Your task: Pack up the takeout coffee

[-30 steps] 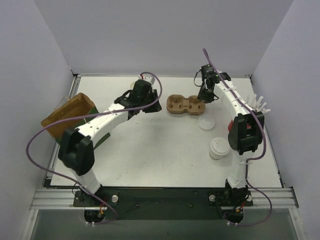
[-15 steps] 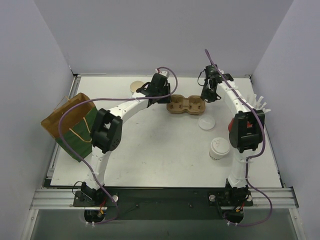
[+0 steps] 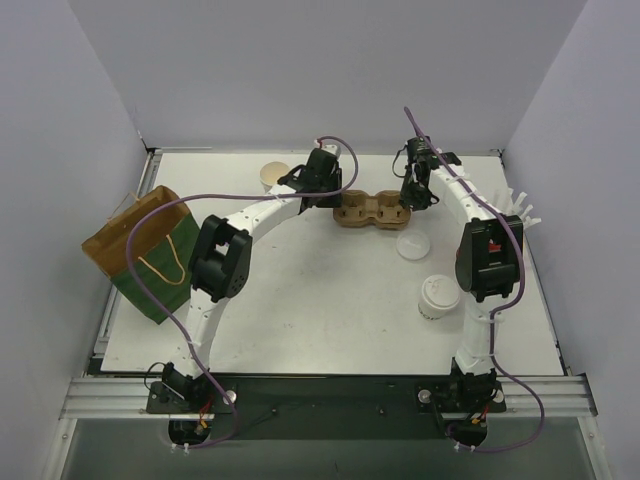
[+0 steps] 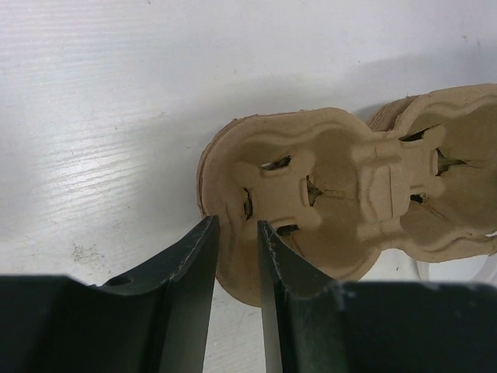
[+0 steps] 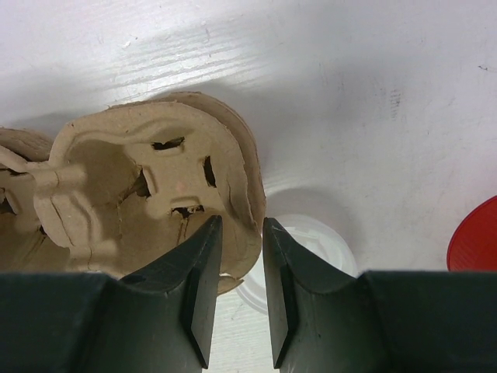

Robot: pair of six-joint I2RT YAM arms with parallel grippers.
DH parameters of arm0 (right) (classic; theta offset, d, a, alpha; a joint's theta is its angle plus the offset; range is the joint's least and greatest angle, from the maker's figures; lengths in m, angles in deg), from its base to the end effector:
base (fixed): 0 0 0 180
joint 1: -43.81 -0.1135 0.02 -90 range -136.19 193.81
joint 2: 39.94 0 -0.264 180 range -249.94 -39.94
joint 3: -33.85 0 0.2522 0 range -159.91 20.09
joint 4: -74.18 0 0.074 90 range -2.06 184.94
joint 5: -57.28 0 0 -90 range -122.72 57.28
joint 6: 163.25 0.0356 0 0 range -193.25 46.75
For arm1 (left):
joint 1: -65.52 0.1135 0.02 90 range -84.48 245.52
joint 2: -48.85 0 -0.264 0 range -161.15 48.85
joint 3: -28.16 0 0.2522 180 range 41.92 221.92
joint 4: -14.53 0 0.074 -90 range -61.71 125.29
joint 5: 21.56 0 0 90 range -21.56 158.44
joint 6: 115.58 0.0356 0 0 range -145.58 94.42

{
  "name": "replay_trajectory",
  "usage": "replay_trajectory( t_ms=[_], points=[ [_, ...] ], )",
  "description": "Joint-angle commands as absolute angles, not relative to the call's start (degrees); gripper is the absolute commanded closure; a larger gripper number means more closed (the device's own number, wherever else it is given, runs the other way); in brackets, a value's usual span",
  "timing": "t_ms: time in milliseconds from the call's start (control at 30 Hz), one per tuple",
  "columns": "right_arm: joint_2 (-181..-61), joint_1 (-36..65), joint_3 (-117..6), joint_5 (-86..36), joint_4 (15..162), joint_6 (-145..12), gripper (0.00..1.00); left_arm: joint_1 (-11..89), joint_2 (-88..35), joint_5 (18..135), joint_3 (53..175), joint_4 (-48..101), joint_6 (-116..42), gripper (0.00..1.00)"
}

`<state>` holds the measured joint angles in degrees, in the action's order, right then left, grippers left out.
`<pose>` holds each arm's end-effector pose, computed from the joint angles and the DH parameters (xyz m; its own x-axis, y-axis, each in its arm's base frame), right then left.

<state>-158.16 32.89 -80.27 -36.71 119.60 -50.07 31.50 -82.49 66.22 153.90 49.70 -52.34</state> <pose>0.4595 0.0861 0.2448 -0.7435 0.2565 -0.6176 0.1610 0.9650 0.2069 0.4387 -0.2945 0.2155 -0.7241 -0.0541 -0.6876 0.2338 0.9187 -0.3184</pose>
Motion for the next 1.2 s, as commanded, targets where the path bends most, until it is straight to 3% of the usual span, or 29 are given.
replay_trajectory(
  t_ms=[0,500,833,1167],
  points=[
    [-158.6,33.3,-79.8,-36.5,119.5,-51.0,0.76,32.2,-82.2,64.8,156.4,49.6,-51.4,0.63],
    [-159.2,34.0,-78.5,-35.5,118.4,-50.8,0.77,32.4,-82.1,64.7,156.5,50.1,-51.0,0.62],
    [-159.9,34.2,-78.6,-34.7,118.3,-50.6,0.95,32.5,-81.3,62.8,155.6,51.2,-50.1,0.62],
    [-160.2,34.3,-78.7,-34.4,118.2,-50.7,1.0,32.7,-81.7,61.4,156.3,52.2,-49.9,0.59]
  ],
)
